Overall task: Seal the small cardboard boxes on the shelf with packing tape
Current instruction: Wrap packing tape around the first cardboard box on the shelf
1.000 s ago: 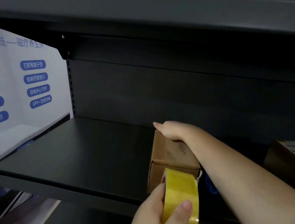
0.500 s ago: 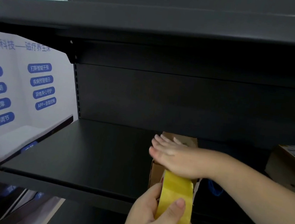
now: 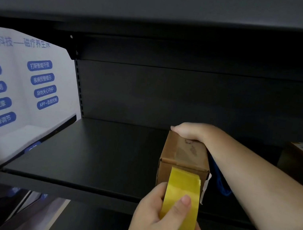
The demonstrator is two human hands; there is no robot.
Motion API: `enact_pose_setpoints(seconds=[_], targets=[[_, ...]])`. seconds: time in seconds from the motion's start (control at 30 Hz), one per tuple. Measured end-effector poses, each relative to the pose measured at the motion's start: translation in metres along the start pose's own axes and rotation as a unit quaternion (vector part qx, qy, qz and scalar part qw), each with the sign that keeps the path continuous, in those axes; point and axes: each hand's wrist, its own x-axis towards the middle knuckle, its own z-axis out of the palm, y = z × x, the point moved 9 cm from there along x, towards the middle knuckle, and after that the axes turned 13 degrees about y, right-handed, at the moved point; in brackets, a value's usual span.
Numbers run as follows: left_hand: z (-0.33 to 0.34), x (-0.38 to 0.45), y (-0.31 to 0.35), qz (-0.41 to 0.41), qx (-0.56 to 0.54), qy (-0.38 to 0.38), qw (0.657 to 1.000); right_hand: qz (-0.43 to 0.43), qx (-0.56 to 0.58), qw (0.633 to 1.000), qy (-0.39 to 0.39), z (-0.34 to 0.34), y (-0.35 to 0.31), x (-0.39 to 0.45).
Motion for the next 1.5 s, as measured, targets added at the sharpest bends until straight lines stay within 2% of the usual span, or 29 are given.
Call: enact_pose_setpoints(seconds=[0.07, 0.13, 0.2, 0.27, 0.3, 0.37, 0.4, 0.47, 0.53, 0.6, 0.7, 0.8, 1.0, 1.2, 1.3, 1.43, 1.5], targets=[[-0.002, -0.001, 0.001, 0.003, 0.012, 0.007, 1.0, 0.015, 0.004, 1.0, -0.015, -0.001, 0.004, -0.001], [-0.004, -0.003, 0.001, 0.004, 0.022, 0.009, 1.0, 0.018, 0.046, 0.999, 0.018, -0.009, 0.004, -0.004], [-0.009, -0.004, 0.001, -0.011, 0.023, 0.003, 1.0, -0.003, 0.142, 0.983, 0.116, -0.031, 0.004, -0.017], [-0.013, -0.005, -0.001, -0.047, 0.008, -0.011, 0.999, -0.093, 0.214, 0.94, 0.248, -0.062, 0.011, -0.052], [-0.016, -0.006, -0.002, -0.065, -0.006, -0.02, 0.998, -0.158, 0.236, 0.915, 0.287, -0.07, 0.014, -0.08], [-0.02, -0.007, 0.0, -0.082, -0.022, -0.033, 0.996, -0.292, 0.233, 0.883, 0.283, -0.066, 0.016, -0.141], [-0.022, -0.007, 0.002, -0.082, -0.023, -0.037, 0.996, -0.345, 0.191, 0.884, 0.251, -0.053, 0.014, -0.164], [-0.024, -0.007, 0.005, -0.075, -0.02, -0.043, 0.996, -0.399, 0.056, 0.899, 0.173, -0.017, 0.016, -0.184], [-0.028, -0.007, 0.009, -0.061, -0.014, -0.04, 0.997, -0.405, -0.09, 0.9, 0.135, 0.014, 0.02, -0.186], [-0.033, -0.009, 0.013, -0.053, -0.015, -0.035, 0.998, -0.411, -0.137, 0.883, 0.18, 0.023, 0.017, -0.186], [-0.04, -0.012, 0.019, -0.028, -0.023, -0.024, 0.999, -0.428, -0.112, 0.844, 0.305, 0.02, 0.002, -0.194], [-0.042, -0.014, 0.023, -0.028, -0.042, -0.035, 0.998, -0.435, -0.056, 0.821, 0.364, 0.015, -0.002, -0.194], [-0.045, -0.016, 0.024, -0.06, -0.102, -0.07, 0.99, -0.479, -0.09, 0.811, 0.323, 0.015, -0.006, -0.19], [-0.044, -0.024, 0.031, -0.05, -0.089, -0.127, 0.987, -0.482, -0.102, 0.794, 0.356, 0.012, -0.01, -0.195], [-0.042, -0.026, 0.04, -0.015, -0.04, -0.137, 0.99, -0.445, -0.077, 0.819, 0.355, -0.001, -0.015, -0.189], [-0.037, -0.031, 0.058, 0.001, -0.042, -0.117, 0.992, -0.357, 0.067, 0.878, 0.311, -0.029, -0.011, -0.171], [-0.036, -0.031, 0.064, 0.004, -0.037, -0.092, 0.995, -0.335, 0.103, 0.891, 0.288, -0.033, -0.008, -0.162]])
